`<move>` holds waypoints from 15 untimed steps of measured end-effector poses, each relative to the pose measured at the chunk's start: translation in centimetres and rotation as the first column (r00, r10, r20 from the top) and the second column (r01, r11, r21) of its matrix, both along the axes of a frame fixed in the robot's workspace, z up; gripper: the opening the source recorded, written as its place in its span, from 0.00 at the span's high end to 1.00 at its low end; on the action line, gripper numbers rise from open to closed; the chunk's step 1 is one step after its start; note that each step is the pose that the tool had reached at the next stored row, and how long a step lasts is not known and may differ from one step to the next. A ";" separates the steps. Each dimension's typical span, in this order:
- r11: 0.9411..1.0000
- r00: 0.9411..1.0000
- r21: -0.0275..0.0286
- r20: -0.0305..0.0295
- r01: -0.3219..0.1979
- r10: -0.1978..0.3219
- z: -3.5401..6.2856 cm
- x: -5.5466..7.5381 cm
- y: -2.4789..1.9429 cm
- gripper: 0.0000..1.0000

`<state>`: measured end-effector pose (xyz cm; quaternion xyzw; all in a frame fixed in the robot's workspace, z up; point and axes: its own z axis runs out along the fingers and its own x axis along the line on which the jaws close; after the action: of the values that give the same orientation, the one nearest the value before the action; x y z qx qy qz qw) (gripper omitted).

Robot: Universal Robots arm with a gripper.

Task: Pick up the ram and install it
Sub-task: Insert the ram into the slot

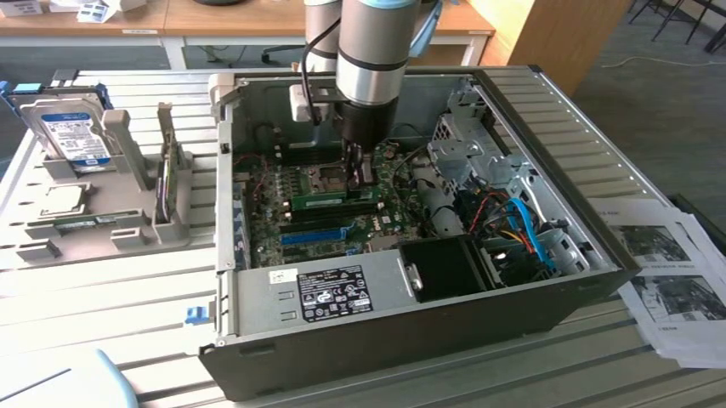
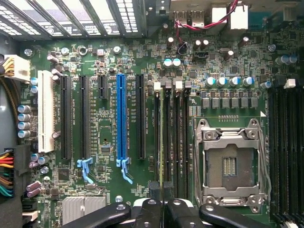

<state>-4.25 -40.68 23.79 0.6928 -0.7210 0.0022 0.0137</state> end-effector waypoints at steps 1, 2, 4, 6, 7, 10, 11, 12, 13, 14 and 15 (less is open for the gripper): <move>1.000 1.000 0.002 0.000 0.000 0.000 0.01 0.0 -0.01 0.89; 1.000 1.000 0.007 0.000 0.000 0.000 0.01 0.0 -0.01 0.89; 1.000 1.000 0.013 0.001 0.000 0.000 0.00 0.0 0.00 0.89; 1.000 1.000 0.013 0.001 0.000 0.000 0.00 0.0 0.00 0.89; 1.000 1.000 0.014 0.001 0.000 0.000 0.00 0.0 0.00 0.89; 1.000 1.000 0.014 0.001 0.000 0.000 0.00 0.0 -0.04 0.89; 1.000 1.000 0.014 0.001 0.000 0.000 0.00 0.0 -0.07 0.89; 1.000 1.000 0.013 0.001 0.000 0.000 0.01 0.0 -0.11 0.89; 1.000 1.000 0.014 0.001 0.000 0.000 0.00 0.0 -0.14 0.89; 1.000 1.000 0.013 0.001 0.000 0.000 0.00 0.0 -0.17 0.89; 1.000 1.000 0.014 0.001 0.000 0.000 0.00 0.0 -0.18 0.89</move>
<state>-4.25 -40.86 23.79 0.6929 -0.7210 -0.0024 0.0087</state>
